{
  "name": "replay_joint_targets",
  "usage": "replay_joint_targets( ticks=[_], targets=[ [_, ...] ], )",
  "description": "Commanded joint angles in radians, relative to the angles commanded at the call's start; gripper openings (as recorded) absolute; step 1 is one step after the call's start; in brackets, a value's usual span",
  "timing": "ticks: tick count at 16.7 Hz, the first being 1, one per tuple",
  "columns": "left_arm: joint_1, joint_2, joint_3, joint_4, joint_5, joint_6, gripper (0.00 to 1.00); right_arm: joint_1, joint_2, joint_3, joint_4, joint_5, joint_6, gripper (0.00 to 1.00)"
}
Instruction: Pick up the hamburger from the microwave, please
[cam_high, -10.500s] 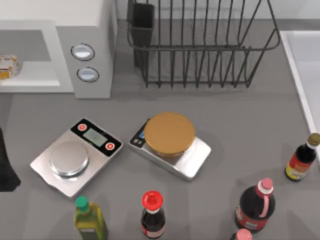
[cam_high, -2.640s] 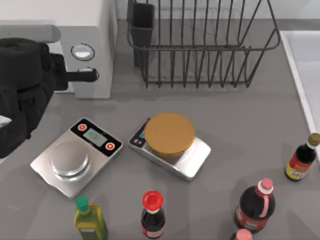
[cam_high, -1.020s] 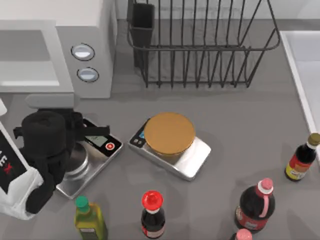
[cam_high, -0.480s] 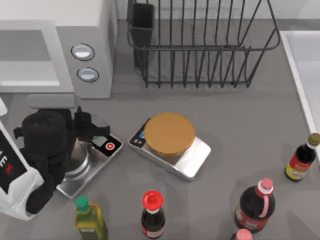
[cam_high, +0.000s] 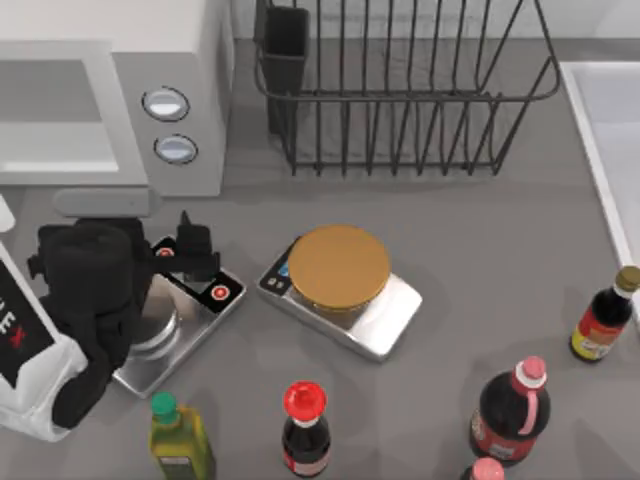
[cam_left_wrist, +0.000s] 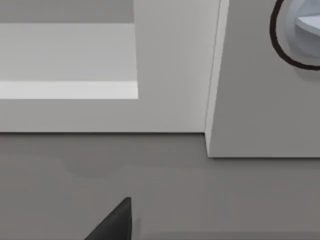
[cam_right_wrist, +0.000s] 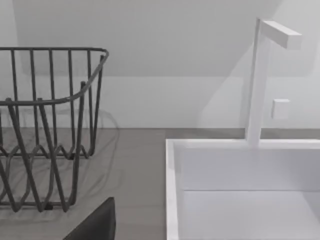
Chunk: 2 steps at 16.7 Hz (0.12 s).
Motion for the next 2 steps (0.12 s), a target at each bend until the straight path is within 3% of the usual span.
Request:
replay_joint_targets(
  ticks=[2],
  targets=[
    [0.000, 0.000, 0.000, 0.000, 0.000, 0.000, 1.00, 0.000, 0.000, 0.000, 0.000, 0.000, 0.000, 1.00]
  ],
)
